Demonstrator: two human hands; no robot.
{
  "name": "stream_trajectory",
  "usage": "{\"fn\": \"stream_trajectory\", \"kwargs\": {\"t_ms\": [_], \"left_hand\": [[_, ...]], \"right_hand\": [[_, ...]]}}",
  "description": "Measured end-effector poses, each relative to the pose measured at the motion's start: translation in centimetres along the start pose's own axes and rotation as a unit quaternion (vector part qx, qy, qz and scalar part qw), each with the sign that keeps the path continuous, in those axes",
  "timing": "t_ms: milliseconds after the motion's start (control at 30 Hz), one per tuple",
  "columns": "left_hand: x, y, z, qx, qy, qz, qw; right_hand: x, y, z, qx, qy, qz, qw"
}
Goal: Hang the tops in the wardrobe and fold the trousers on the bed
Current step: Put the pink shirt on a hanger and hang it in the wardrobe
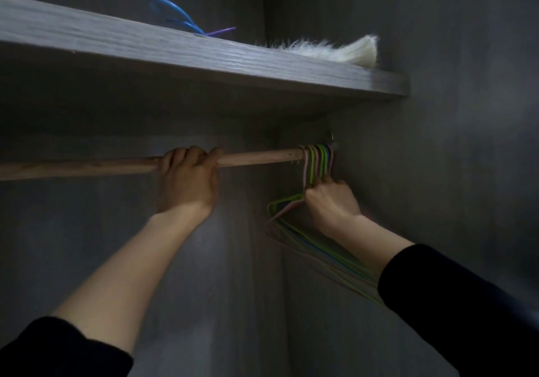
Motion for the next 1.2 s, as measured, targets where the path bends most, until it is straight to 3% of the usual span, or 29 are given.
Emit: {"fn": "stream_trajectory", "kwargs": {"t_ms": [133, 267, 400, 467, 600, 767, 933, 1033, 1200], "left_hand": [[0.0, -0.2, -0.3, 0.0, 0.019, 0.001, 1.0], [0.0, -0.1, -0.4, -0.011, 0.018, 0.007, 1.0], [0.0, -0.2, -0.1, -0.011, -0.001, 0.012, 1.0], [-0.1, -0.3, 0.0, -0.008, -0.012, 0.015, 1.0], [-0.2, -0.2, 0.5, 0.009, -0.035, 0.017, 0.999], [-0.2, -0.2, 1.8, 0.044, -0.089, 0.012, 0.995], [2.6, 2.0, 2.8, 0.15, -0.117, 0.024, 0.981], [6.1, 5.0, 2.3, 0.236, -0.128, 0.051, 0.962], [9.8, 11.3, 3.2, 0.366, -0.138, 0.042, 0.919]], "right_hand": [[0.2, -0.2, 1.3, -0.06, -0.007, 0.02, 0.998], [-0.3, -0.6, 2.1, -0.198, -0.048, -0.034, 0.978], [-2.4, -1.4, 1.2, -0.43, -0.048, -0.109, 0.895], [-3.3, -2.0, 0.8, -0.492, -0.051, -0.127, 0.86], [-3.7, -3.2, 1.1, -0.55, -0.015, -0.133, 0.824], [-1.4, -4.0, 2.6, -0.559, 0.021, -0.152, 0.815], [3.8, -3.5, 4.2, -0.624, -0.04, -0.192, 0.756], [7.7, -2.7, 4.9, -0.602, -0.061, -0.214, 0.767], [14.4, -0.7, 5.0, -0.472, -0.005, -0.219, 0.854]]}}
Point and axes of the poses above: each hand's wrist, its own x-axis away from the middle knuckle, its own z-axis out of the back of the hand, y = z × x, the point moved 1 cm from there along -x, towards the middle knuckle, and after that the axes turned 3 degrees about -y, right-handed, at the moved point
